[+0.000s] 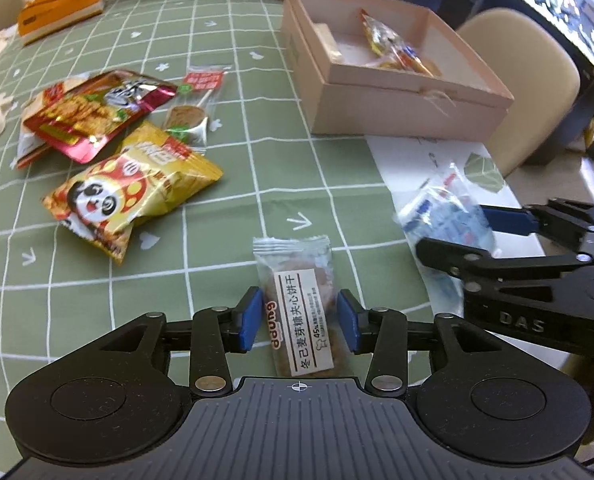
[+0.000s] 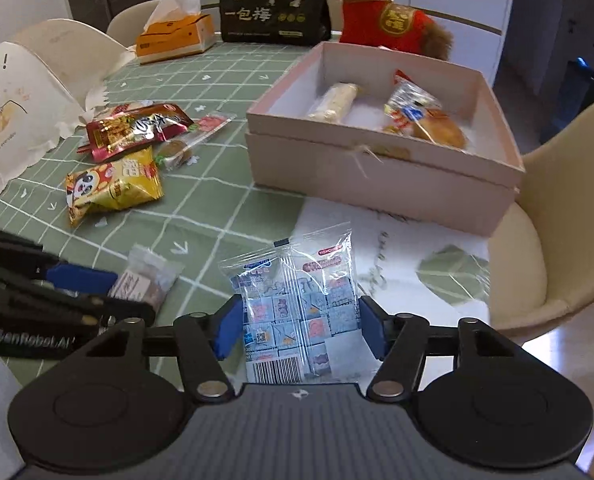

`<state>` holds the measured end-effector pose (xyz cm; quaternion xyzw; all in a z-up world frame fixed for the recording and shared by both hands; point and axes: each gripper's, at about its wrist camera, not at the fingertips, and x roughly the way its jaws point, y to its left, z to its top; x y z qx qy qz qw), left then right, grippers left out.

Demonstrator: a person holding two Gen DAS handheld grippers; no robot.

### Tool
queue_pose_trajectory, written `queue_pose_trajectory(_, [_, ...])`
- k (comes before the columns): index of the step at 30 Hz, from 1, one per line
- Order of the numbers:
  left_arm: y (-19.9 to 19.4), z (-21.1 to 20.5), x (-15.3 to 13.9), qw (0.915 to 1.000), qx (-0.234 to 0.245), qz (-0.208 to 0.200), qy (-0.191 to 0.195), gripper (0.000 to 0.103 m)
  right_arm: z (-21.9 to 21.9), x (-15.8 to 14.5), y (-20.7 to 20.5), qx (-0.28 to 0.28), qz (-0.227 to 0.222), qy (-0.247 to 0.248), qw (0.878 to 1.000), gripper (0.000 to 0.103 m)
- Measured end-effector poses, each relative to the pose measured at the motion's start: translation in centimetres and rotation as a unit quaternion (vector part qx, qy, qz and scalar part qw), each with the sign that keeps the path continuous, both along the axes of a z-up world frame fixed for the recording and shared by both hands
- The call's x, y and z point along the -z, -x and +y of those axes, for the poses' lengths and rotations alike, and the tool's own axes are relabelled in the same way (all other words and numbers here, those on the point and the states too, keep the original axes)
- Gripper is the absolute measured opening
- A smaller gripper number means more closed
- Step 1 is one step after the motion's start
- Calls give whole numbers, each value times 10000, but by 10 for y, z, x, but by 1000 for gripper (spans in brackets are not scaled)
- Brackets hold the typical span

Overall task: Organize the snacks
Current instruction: 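Lift the biscuit packet with the left gripper while the right lifts the candy bag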

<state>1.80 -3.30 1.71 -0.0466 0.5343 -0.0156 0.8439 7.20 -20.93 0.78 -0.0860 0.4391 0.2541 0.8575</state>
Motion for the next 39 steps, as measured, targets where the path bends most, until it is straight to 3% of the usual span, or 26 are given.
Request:
queue_pose_trajectory(8, [10,-15,3,9984,359,-83,-440,49,-9,-14,8,140,-48,59,9999,60])
queue_pose_trajectory(16, [17,-19,3,9974,339,-285,-564,48,-17,-26,13,151,-194,-136,9996,59])
queue_pose_trajectory(21, [21,-21,3,9974,360,-298,-552,46,-22,-22,14,160,-126,-194,9996,60])
queue_pose_trajectory(25, [23,-21,2,9984,301,-233,-419,44,-27,-18,18,126,-133,-284,9994,76])
queue_pose_trajectory(28, [23,-22,1,9992,243,-202,-239,44,-27,-13,22,-67,-126,-229,9996,76])
queue_pose_trajectory(33, [21,-26,2,9990,302,-84,-332,44,-18,-1,23,-339,-180,36,9993,76])
queue_pose_trajectory(36, [20,-25,2,9991,302,-38,-310,44,-13,6,14,-259,-202,111,9994,76])
queue_pose_trajectory(39, [21,-25,1,9990,313,-36,-309,46,-14,13,-5,-37,99,-106,9999,77])
